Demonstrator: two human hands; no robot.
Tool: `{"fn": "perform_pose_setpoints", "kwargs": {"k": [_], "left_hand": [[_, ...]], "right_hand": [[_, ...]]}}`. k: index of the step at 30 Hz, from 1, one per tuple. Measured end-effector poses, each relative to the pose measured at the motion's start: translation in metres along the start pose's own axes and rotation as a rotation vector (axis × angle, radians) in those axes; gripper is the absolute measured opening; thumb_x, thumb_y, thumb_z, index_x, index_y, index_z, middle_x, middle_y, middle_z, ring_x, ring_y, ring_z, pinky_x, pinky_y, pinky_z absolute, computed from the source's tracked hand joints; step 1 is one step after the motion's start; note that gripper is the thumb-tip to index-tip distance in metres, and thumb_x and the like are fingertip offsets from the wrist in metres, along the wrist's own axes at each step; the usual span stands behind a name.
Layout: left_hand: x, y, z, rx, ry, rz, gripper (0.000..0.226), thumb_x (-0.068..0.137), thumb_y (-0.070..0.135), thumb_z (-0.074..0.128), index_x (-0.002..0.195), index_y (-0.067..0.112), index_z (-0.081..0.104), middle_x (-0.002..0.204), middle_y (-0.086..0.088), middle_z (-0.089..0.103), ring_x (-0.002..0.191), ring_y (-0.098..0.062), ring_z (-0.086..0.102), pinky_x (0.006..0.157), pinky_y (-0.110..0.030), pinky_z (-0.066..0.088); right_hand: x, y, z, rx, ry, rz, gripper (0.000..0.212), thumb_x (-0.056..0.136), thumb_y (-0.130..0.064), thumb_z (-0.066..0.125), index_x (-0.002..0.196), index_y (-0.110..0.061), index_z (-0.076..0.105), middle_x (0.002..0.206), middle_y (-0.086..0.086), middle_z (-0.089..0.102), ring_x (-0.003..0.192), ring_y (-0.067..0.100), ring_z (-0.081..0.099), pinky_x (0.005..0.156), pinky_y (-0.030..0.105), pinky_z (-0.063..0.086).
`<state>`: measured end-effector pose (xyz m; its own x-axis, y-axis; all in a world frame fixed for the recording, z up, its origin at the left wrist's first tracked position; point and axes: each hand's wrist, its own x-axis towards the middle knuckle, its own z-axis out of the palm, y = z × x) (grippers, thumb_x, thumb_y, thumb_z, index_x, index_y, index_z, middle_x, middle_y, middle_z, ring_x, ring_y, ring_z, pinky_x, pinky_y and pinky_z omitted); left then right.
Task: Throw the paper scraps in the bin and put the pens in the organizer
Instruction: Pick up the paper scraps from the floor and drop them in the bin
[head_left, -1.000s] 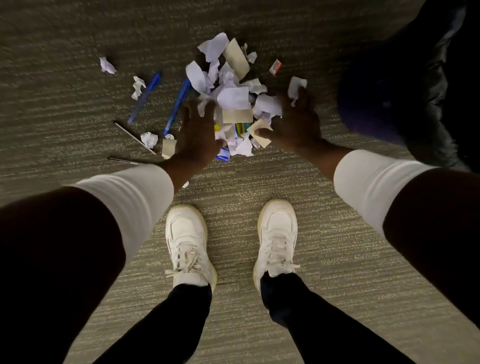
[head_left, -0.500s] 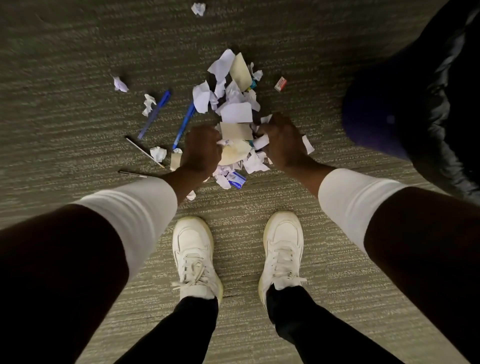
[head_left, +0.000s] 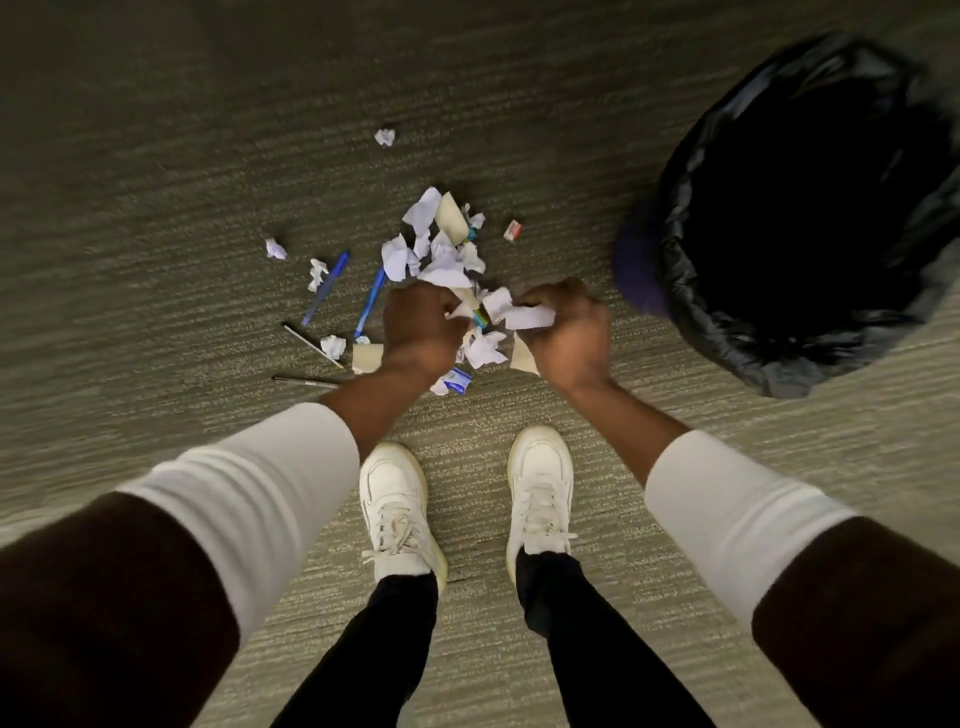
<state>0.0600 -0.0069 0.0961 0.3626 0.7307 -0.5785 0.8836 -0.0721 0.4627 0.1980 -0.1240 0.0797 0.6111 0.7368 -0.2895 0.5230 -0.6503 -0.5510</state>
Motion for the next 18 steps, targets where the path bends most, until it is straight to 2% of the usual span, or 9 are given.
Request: {"fn": "perform_pose_setpoints", "kwargs": {"k": [3, 8, 10, 13, 15, 18], "left_hand": [[-0.018, 0.052, -0.011, -0.120, 0.020, -0.016, 0.023, 0.089, 0.021, 0.079, 0.106, 0.005, 0.080, 0.107, -0.009, 0.079, 0.093, -0.018, 0.069, 0.076, -0.022, 0.043], [-0.045, 0.150, -0.019, -0.243, 0.025, 0.056, 0.022, 0.087, 0.023, 0.081, 0.106, 0.012, 0.081, 0.096, -0.001, 0.079, 0.086, -0.020, 0.074, 0.079, -0.028, 0.060], [-0.051, 0.187, -0.017, -0.250, 0.052, 0.092, 0.018, 0.088, 0.023, 0.078, 0.103, 0.016, 0.080, 0.094, 0.000, 0.078, 0.085, -0.020, 0.073, 0.076, -0.027, 0.058], [-0.054, 0.232, -0.006, -0.235, -0.008, 0.129, 0.014, 0.089, 0.025, 0.075, 0.098, 0.016, 0.079, 0.092, -0.001, 0.078, 0.082, -0.018, 0.070, 0.069, -0.028, 0.052], [-0.052, 0.253, 0.005, -0.242, -0.056, 0.129, 0.016, 0.091, 0.026, 0.073, 0.102, 0.015, 0.076, 0.099, -0.003, 0.077, 0.089, -0.021, 0.070, 0.074, -0.028, 0.052], [-0.038, 0.275, 0.032, -0.305, -0.166, 0.103, 0.020, 0.085, 0.026, 0.073, 0.102, 0.015, 0.069, 0.104, -0.004, 0.075, 0.098, -0.024, 0.070, 0.083, -0.030, 0.055]], "right_hand": [[-0.013, -0.014, -0.046, 0.109, 0.065, 0.076, 0.028, 0.076, -0.019, 0.088, 0.104, -0.025, 0.083, 0.103, 0.004, 0.076, 0.087, 0.022, 0.074, 0.081, 0.030, 0.059], [-0.028, -0.018, -0.131, 0.279, 0.193, 0.167, 0.027, 0.078, -0.025, 0.091, 0.103, -0.021, 0.082, 0.099, 0.002, 0.071, 0.083, 0.012, 0.065, 0.071, 0.020, 0.049], [-0.030, -0.012, -0.164, 0.321, 0.242, 0.181, 0.027, 0.079, -0.026, 0.090, 0.104, -0.025, 0.082, 0.100, -0.002, 0.070, 0.084, 0.008, 0.065, 0.072, 0.013, 0.048], [-0.021, 0.007, -0.196, 0.394, 0.297, 0.293, 0.023, 0.080, -0.030, 0.088, 0.102, -0.027, 0.082, 0.098, -0.005, 0.076, 0.086, 0.005, 0.070, 0.073, 0.017, 0.053], [-0.011, 0.022, -0.209, 0.471, 0.309, 0.398, 0.019, 0.081, -0.031, 0.088, 0.097, -0.026, 0.081, 0.090, -0.009, 0.078, 0.082, 0.003, 0.071, 0.071, 0.021, 0.056], [0.007, 0.045, -0.217, 0.518, 0.298, 0.578, 0.016, 0.082, -0.031, 0.085, 0.096, -0.026, 0.078, 0.084, -0.011, 0.073, 0.082, 0.009, 0.071, 0.072, 0.029, 0.058]]}}
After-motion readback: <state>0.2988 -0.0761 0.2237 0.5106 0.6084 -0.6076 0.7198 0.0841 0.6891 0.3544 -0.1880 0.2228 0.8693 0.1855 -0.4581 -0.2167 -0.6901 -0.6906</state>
